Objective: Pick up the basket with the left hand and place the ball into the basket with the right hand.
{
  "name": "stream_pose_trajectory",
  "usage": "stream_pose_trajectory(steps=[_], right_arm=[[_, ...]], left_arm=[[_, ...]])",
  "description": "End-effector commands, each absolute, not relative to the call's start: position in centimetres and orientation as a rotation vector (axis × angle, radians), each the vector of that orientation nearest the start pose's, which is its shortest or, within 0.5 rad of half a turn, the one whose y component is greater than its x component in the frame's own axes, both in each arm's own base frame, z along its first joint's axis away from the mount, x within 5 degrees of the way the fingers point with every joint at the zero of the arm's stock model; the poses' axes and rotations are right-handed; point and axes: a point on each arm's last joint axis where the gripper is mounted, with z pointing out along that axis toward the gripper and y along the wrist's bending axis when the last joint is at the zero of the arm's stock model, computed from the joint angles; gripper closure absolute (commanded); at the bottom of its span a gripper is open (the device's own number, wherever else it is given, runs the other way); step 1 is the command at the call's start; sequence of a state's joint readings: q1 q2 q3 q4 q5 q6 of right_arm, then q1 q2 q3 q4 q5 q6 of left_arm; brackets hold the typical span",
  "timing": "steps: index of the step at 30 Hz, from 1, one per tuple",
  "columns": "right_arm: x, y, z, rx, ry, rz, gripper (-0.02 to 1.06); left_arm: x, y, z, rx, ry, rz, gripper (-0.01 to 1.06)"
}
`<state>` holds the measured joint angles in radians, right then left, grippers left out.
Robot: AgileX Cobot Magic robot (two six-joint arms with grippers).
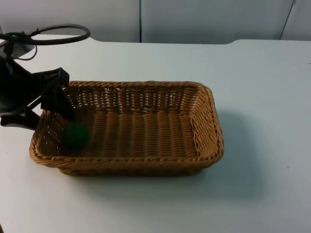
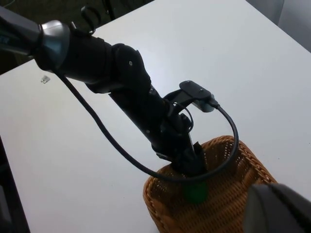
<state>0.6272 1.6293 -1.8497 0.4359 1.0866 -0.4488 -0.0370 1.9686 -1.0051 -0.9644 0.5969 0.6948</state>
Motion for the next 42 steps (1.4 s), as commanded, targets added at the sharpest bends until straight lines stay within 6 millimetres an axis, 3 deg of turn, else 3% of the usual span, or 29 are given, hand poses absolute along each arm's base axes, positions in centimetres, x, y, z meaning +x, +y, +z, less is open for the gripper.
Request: stream_pose_trajectory(steps=[1, 8, 10, 13, 14, 16, 17, 20, 23, 24, 28, 29, 33, 34, 38, 39, 42], right_arm=[[26.2, 23.3, 44.6, -1.141, 2.009, 0.644, 1.05], [26.2, 23.3, 44.6, -1.141, 2.009, 0.644, 1.05], [26.2, 23.3, 44.6, -1.141, 2.009, 0.644, 1.05], [26.2, 23.3, 44.6, -1.137, 2.012, 0.646, 1.05], [26.2, 23.3, 44.6, -1.137, 2.012, 0.646, 1.05], [26.2, 23.3, 44.6, -1.117, 2.026, 0.657, 1.05], [26.2, 23.3, 44.6, -1.113, 2.030, 0.659, 1.05], [26.2, 23.2, 44.5, -1.118, 2.034, 0.652, 1.05], [26.5, 22.7, 44.3, -1.067, 2.100, 0.583, 1.05], [26.5, 22.7, 44.3, -1.067, 2.100, 0.583, 1.05], [26.1, 21.7, 44.5, -0.973, 2.163, 0.288, 1.05], [26.1, 21.7, 44.5, -0.973, 2.163, 0.288, 1.05], [23.1, 22.1, 45.5, -0.960, 2.108, 0.124, 1.05], [23.1, 22.1, 45.5, -0.960, 2.108, 0.124, 1.05], [19.2, 20.8, 45.5, -0.881, 2.034, -0.082, 1.05], [19.2, 20.8, 45.5, -0.881, 2.034, -0.082, 1.05], [16.5, 18.7, 45.1, -0.836, 2.026, -0.047, 1.05]], left_arm=[[34.9, -5.0, 11.7, -0.098, 2.785, -0.720, 0.43], [35.7, -3.3, 13.5, -0.095, 2.799, -0.739, 0.43], [35.9, -3.1, 14.9, -0.064, 2.779, -0.756, 0.47], [35.9, -3.0, 17.7, 0.019, 2.718, -0.702, 0.70], [35.9, -3.0, 17.7, 0.019, 2.718, -0.702, 0.70], [35.3, -2.9, 20.0, 0.079, 2.667, -0.646, 0.97], [35.0, -2.8, 21.0, 0.114, 2.648, -0.614, 1.05], [34.1, -2.6, 23.2, 0.146, 2.604, -0.565, 1.05], [31.3, -2.4, 25.7, 0.151, 2.558, -0.474, 1.05], [31.3, -2.4, 25.7, 0.151, 2.558, -0.474, 1.05], [25.7, -2.5, 27.8, 0.160, 2.480, -0.387, 1.05], [25.7, -2.5, 27.8, 0.160, 2.480, -0.387, 1.05], [19.7, -2.4, 30.1, 0.192, 2.384, -0.333, 1.05], [19.7, -2.4, 30.1, 0.192, 2.384, -0.333, 1.05], [12.7, -2.2, 32.9, 0.224, 2.295, -0.260, 1.05], [12.7, -2.2, 32.9, 0.224, 2.295, -0.260, 1.05], [8.1, -1.8, 34.4, 0.242, 2.171, -0.149, 1.05]])
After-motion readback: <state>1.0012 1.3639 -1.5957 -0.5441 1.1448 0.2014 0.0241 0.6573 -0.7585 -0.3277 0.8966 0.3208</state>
